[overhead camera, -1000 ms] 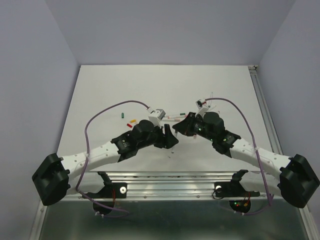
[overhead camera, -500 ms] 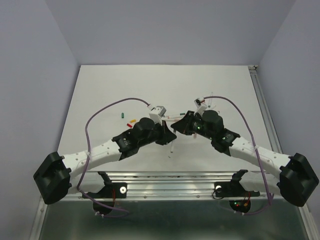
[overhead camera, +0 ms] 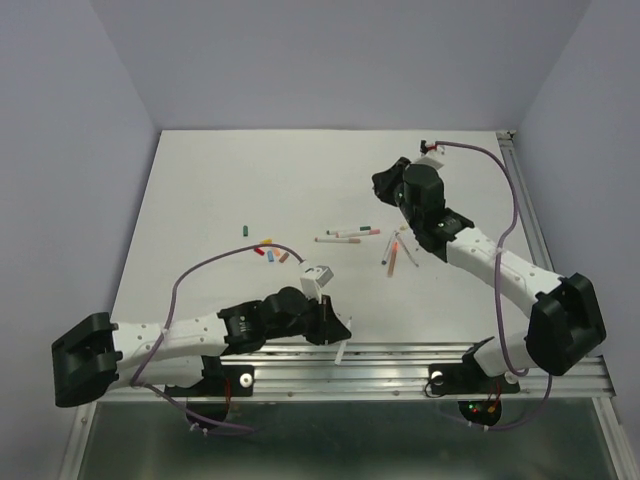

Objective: Open the pen caps

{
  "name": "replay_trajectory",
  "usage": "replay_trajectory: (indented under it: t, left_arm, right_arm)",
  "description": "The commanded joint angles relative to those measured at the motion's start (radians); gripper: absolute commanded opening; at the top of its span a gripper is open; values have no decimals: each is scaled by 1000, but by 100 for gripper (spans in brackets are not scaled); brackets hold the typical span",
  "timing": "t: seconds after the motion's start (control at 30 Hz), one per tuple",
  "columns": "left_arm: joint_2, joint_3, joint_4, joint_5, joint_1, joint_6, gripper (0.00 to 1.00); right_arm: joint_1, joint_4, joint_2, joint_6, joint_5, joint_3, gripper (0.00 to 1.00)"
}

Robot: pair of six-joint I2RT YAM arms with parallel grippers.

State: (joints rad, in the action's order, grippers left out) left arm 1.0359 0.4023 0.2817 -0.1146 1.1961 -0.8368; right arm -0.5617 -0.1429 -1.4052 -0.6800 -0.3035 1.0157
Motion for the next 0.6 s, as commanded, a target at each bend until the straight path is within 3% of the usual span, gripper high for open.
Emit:
replay_trajectory:
  t: [0.0, 0.1, 0.2, 0.37, 0.43, 0.57]
  left_arm:
    - [-86, 15, -5, 82, -1, -58, 0]
    - [-74, 96, -93, 224, -6, -35, 0]
    - [18, 202, -130, 257, -62, 20, 0]
    - [310, 390, -87, 176, -187, 162, 0]
    - [466, 508, -85, 86, -230, 223, 0]
    - [712, 773, -147, 40, -253, 252, 0]
  right_arm:
    - [-4, -34, 35, 59, -31, 44, 1]
    - [-4, -9, 124, 30, -29, -52, 1]
    - [-4, 26, 243, -13, -31, -179, 1]
    - [-4, 135, 431, -81, -51, -321, 1]
    - [-4, 166, 521, -110, -65, -379, 1]
    - [-4, 196, 621, -154, -60, -437, 1]
